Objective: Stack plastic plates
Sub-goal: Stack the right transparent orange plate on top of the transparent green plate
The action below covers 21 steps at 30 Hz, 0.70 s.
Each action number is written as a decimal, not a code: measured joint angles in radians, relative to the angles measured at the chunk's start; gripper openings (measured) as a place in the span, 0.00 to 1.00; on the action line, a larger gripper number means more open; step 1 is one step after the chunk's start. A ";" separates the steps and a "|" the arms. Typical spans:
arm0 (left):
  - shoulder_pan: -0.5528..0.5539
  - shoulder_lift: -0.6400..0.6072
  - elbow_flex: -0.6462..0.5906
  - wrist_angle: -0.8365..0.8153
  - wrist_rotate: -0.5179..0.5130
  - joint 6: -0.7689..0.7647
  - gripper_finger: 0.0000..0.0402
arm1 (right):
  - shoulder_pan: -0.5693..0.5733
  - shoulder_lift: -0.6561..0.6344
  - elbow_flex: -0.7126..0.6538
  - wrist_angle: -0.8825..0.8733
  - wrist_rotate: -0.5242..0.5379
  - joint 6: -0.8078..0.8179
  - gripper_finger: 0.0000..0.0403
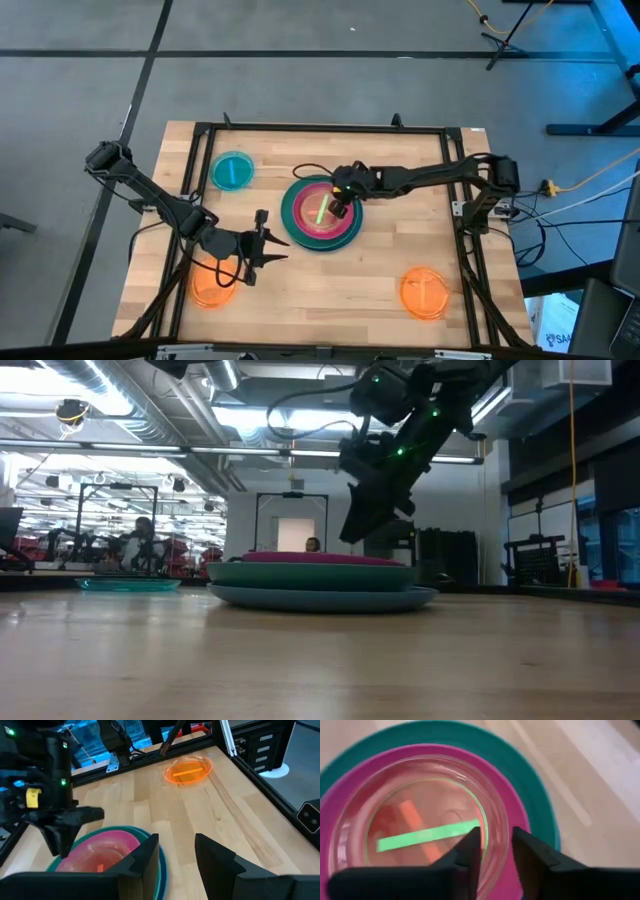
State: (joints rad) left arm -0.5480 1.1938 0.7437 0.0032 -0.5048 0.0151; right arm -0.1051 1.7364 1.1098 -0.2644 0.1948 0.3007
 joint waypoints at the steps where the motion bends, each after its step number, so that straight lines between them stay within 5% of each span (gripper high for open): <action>1: 0.000 0.000 0.000 0.000 0.000 0.013 0.30 | 0.000 -0.009 0.009 -0.024 -0.024 0.001 0.29; 9: 0.000 0.000 0.000 -0.003 0.000 0.040 0.30 | 0.141 -0.131 0.097 -0.391 -0.168 0.015 0.43; 21: 0.000 0.000 0.000 -0.003 0.001 -0.012 0.30 | 0.526 -0.281 -0.024 -0.599 -0.139 0.375 0.44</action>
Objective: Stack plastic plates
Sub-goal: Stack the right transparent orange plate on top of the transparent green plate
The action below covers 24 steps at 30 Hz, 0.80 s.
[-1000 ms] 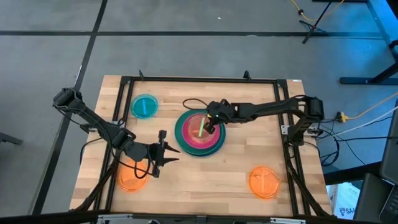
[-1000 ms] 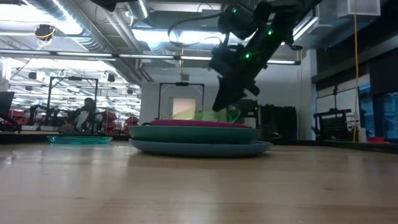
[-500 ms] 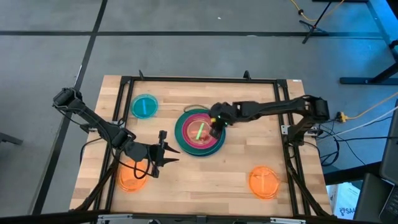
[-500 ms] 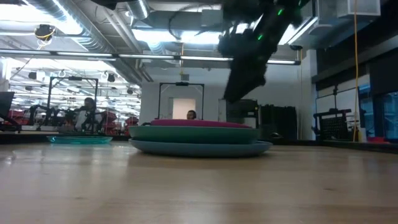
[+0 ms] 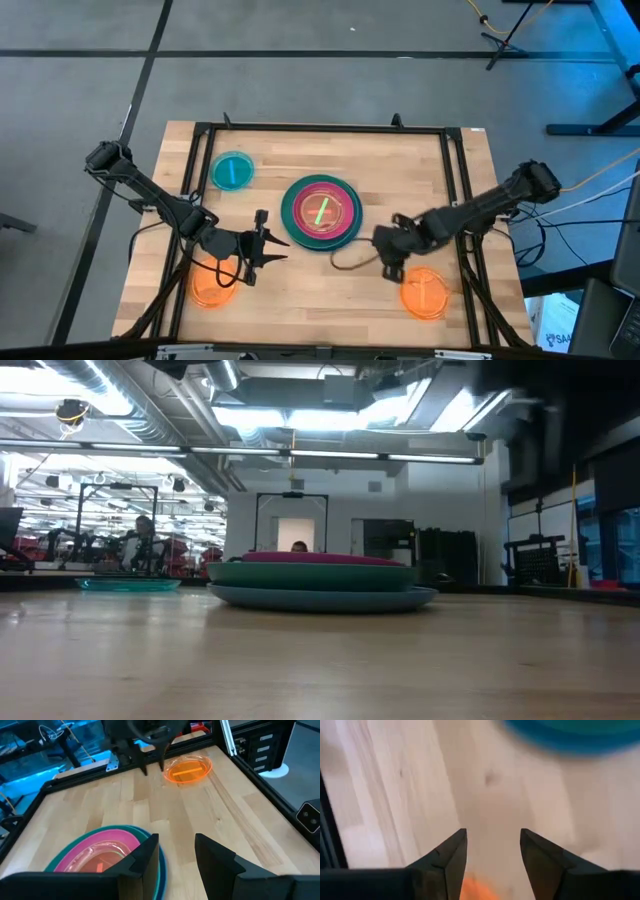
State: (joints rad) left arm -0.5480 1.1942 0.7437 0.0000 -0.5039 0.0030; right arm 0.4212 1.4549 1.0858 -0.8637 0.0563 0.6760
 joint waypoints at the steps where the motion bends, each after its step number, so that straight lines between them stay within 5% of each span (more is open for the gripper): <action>1: 0.000 0.000 0.000 0.000 0.000 0.000 0.30 | 0.020 -0.009 -0.023 0.000 -0.008 0.042 0.44; 11: 0.000 0.000 0.000 0.000 -0.001 0.006 0.30 | 0.149 -0.103 -0.215 0.000 -0.121 0.316 0.44; 24: 0.000 0.000 0.000 0.000 -0.001 0.007 0.30 | 0.190 -0.136 -0.365 0.063 -0.120 0.305 0.44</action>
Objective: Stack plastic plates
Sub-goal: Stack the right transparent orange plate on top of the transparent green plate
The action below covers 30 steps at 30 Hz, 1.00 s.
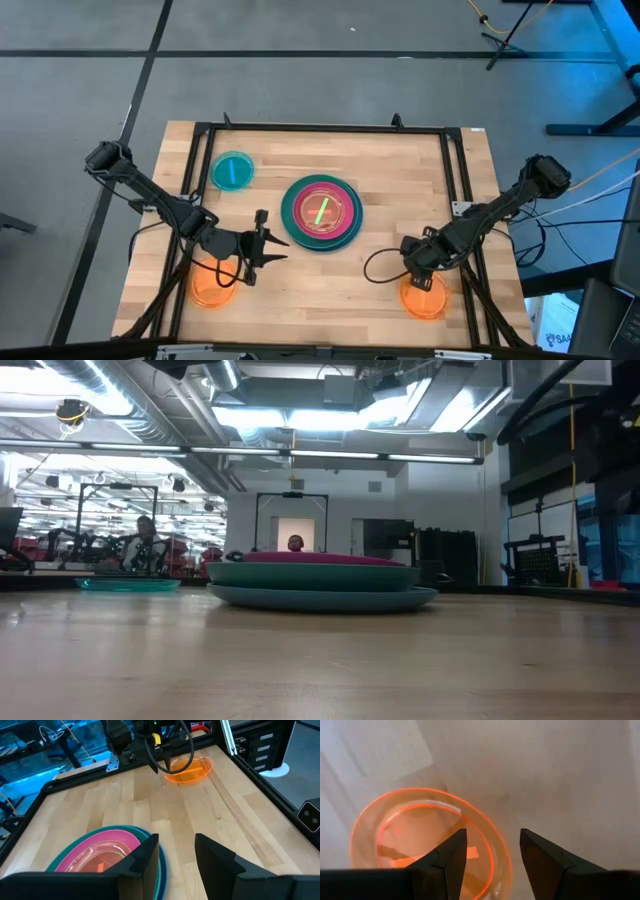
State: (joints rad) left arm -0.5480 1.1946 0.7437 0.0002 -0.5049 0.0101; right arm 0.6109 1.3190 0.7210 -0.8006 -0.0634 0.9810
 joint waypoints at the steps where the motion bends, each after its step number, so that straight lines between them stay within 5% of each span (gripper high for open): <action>1: 0.000 0.000 0.000 0.000 0.000 0.000 0.30 | 0.000 0.000 -0.007 0.011 -0.008 -0.015 0.44; 20: 0.000 0.000 0.000 0.000 0.000 0.001 0.30 | 0.000 0.002 -0.143 0.202 -0.067 -0.068 0.43; 30: 0.000 0.000 0.001 0.016 -0.006 -0.006 0.30 | -0.005 0.050 -0.141 0.226 -0.097 -0.024 0.14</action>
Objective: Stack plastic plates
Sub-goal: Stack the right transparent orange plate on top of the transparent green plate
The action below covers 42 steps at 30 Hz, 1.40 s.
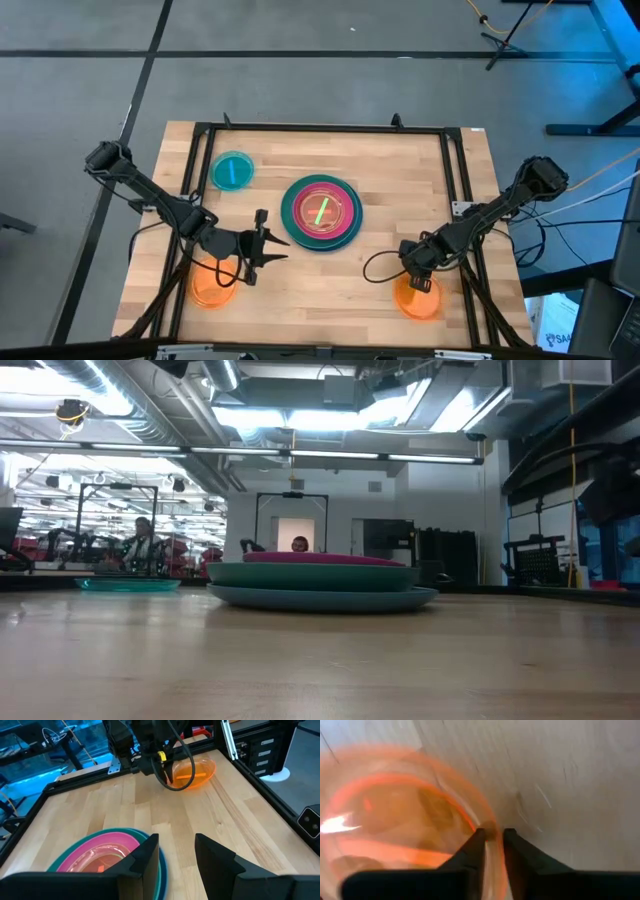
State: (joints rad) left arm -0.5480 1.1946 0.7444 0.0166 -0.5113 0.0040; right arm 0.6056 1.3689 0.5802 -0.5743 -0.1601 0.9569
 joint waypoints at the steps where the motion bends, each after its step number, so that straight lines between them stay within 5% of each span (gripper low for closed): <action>1: 0.000 0.000 0.000 0.000 0.000 0.000 0.30 | -0.005 0.001 0.003 -0.002 -0.001 0.000 0.10; 4: 0.000 0.000 0.000 0.000 0.000 0.000 0.30 | -0.014 0.004 0.023 0.005 -0.045 0.001 0.02; 14: 0.006 0.000 0.000 0.001 -0.002 -0.001 0.30 | -0.116 -0.006 0.140 0.034 0.022 -0.129 0.01; 23: 0.006 0.000 0.000 0.000 -0.001 -0.001 0.30 | -0.293 -0.008 0.193 0.286 0.240 -0.337 0.01; 42: 0.007 0.000 0.000 0.023 0.001 0.003 0.30 | -0.649 0.047 0.194 0.523 0.258 -0.455 0.01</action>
State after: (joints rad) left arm -0.5411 1.1946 0.7444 0.0391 -0.5106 0.0072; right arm -0.0437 1.4157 0.7738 -0.0509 0.0978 0.5018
